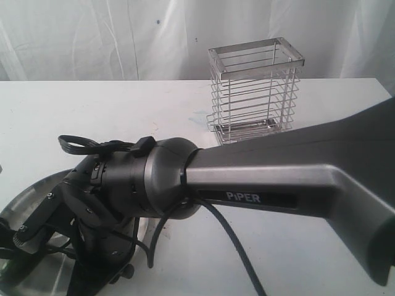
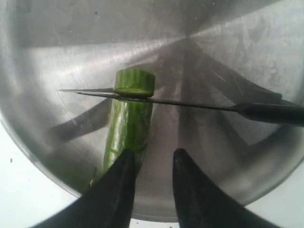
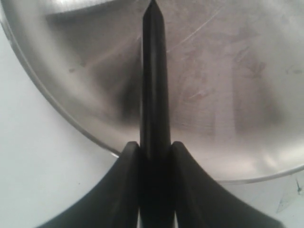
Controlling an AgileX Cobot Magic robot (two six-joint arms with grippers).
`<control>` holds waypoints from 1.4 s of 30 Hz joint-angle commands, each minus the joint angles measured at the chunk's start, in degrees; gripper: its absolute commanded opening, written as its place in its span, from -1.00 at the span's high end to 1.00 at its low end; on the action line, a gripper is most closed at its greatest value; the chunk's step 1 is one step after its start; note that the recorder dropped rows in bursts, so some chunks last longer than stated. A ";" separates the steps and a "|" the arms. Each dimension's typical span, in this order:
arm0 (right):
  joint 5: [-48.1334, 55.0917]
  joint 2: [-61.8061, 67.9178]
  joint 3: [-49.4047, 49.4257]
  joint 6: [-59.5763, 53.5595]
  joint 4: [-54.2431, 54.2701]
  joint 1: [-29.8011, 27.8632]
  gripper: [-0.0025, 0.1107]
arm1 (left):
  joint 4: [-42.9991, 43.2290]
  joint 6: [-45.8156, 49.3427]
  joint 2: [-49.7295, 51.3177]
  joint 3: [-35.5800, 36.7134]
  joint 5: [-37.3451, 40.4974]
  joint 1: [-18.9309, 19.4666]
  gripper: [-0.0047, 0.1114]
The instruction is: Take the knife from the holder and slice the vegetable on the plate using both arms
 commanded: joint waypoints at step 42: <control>12.21 -0.70 -0.07 -0.98 -0.23 -0.02 0.96 | 5.28 -3.25 10.85 0.40 -8.32 -3.94 0.37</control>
